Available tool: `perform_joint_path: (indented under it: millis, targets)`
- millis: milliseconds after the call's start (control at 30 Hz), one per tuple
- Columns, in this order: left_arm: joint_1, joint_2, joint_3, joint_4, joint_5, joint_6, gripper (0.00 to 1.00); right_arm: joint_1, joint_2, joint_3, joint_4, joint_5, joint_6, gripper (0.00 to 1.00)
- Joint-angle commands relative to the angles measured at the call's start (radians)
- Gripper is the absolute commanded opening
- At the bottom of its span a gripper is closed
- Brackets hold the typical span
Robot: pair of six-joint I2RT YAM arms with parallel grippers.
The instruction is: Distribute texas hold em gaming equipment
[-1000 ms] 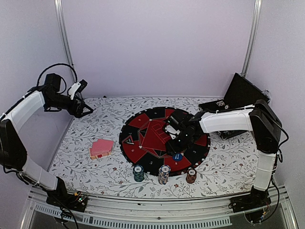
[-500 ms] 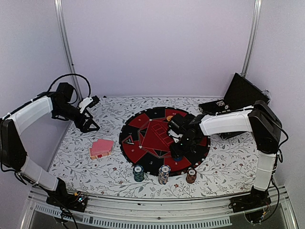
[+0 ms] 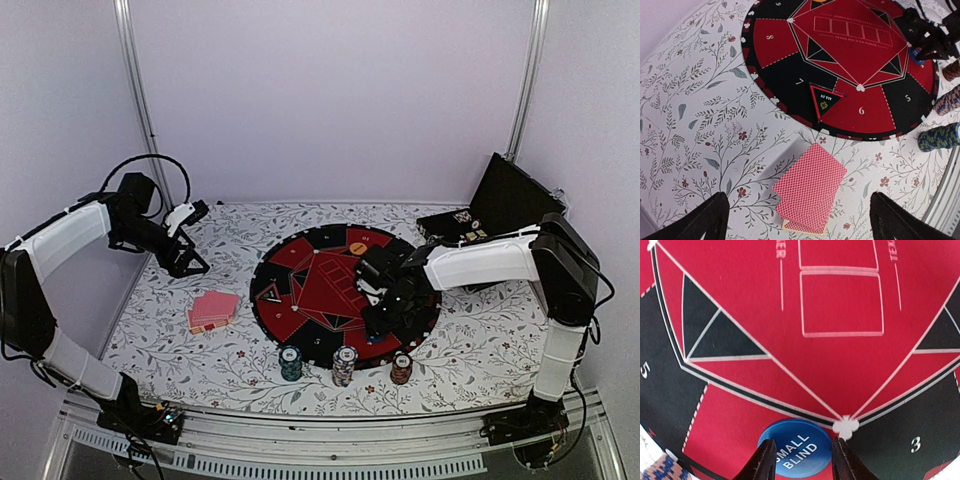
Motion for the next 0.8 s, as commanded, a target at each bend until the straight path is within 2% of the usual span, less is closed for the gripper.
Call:
perform_joint_path:
  millis: [0,200,233,300,400,633,767]
  targets:
    - [-0.008,-0.007,0.03,0.009,0.011,-0.011,1.0,0.02,-0.055,-0.035,-0.038,0.015,0.021,0.4]
    - [-0.008,-0.005,0.034,0.011,0.011,-0.011,1.0,0.023,-0.07,-0.015,-0.056,0.025,0.021,0.42]
    - [-0.008,-0.005,0.034,0.01,0.01,-0.012,1.0,0.023,-0.069,0.001,-0.066,0.041,0.02,0.45]
    - [-0.008,-0.006,0.034,0.01,0.007,-0.011,1.0,0.022,-0.075,0.04,-0.094,0.082,0.019,0.59]
    - [-0.008,-0.004,0.041,0.013,0.001,-0.013,1.0,0.018,-0.114,0.113,-0.128,0.104,0.016,0.66]
    - [-0.008,0.014,0.066,0.023,-0.024,-0.04,1.0,0.043,-0.207,0.219,-0.201,-0.013,0.024,0.76]
    - [-0.008,0.023,0.081,0.012,-0.028,-0.054,1.0,0.091,-0.247,0.238,-0.29,-0.019,0.042,0.82]
